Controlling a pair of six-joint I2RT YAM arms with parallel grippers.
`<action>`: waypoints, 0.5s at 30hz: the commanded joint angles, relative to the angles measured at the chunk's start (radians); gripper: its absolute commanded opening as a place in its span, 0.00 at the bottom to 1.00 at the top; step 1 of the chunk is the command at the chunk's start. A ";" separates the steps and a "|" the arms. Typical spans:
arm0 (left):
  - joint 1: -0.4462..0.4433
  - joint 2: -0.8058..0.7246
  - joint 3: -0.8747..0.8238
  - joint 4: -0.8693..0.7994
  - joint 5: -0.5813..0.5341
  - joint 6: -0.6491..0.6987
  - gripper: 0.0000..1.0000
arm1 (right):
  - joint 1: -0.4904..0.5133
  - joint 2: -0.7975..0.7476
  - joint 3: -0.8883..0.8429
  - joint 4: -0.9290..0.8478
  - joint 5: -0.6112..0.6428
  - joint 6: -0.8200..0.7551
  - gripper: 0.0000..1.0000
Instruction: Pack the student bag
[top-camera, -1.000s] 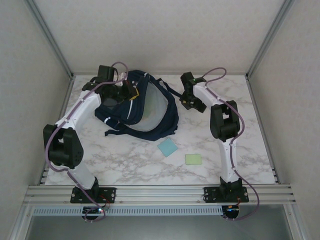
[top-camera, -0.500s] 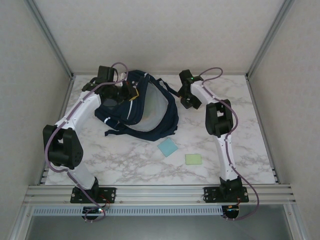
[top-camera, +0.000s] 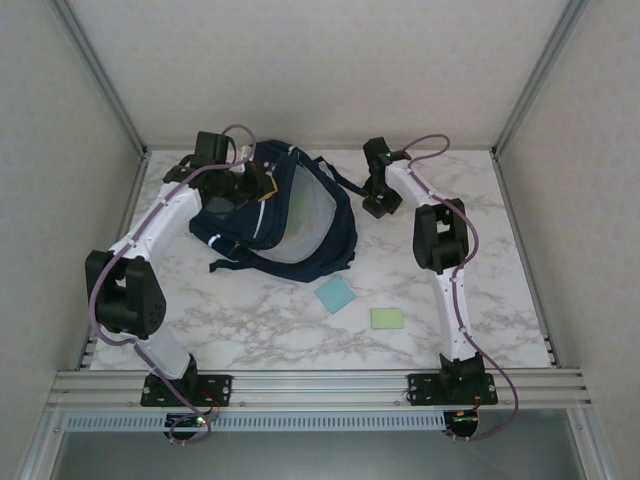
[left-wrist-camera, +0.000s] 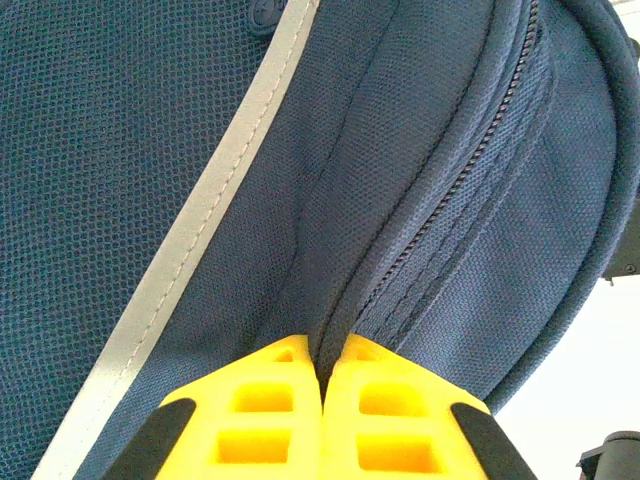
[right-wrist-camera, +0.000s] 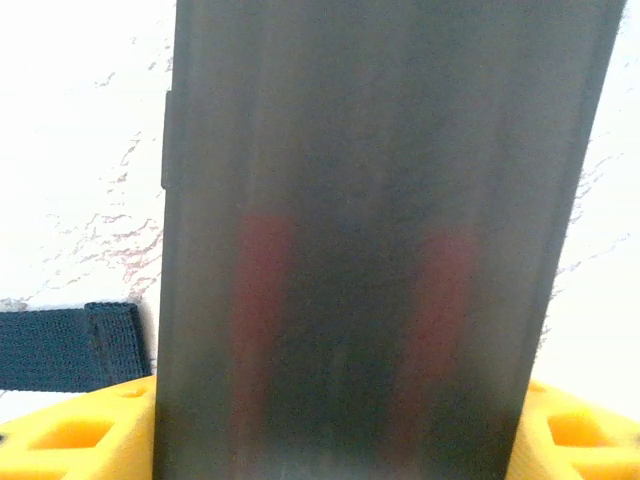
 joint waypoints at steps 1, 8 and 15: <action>0.003 -0.060 0.000 0.002 0.010 -0.032 0.00 | -0.004 -0.094 -0.062 0.009 -0.009 -0.080 0.53; 0.006 -0.040 0.031 0.016 0.016 -0.039 0.00 | -0.002 -0.391 -0.391 0.156 -0.137 -0.248 0.48; 0.007 0.000 0.083 0.060 0.046 -0.082 0.00 | 0.023 -0.683 -0.642 0.249 -0.380 -0.372 0.44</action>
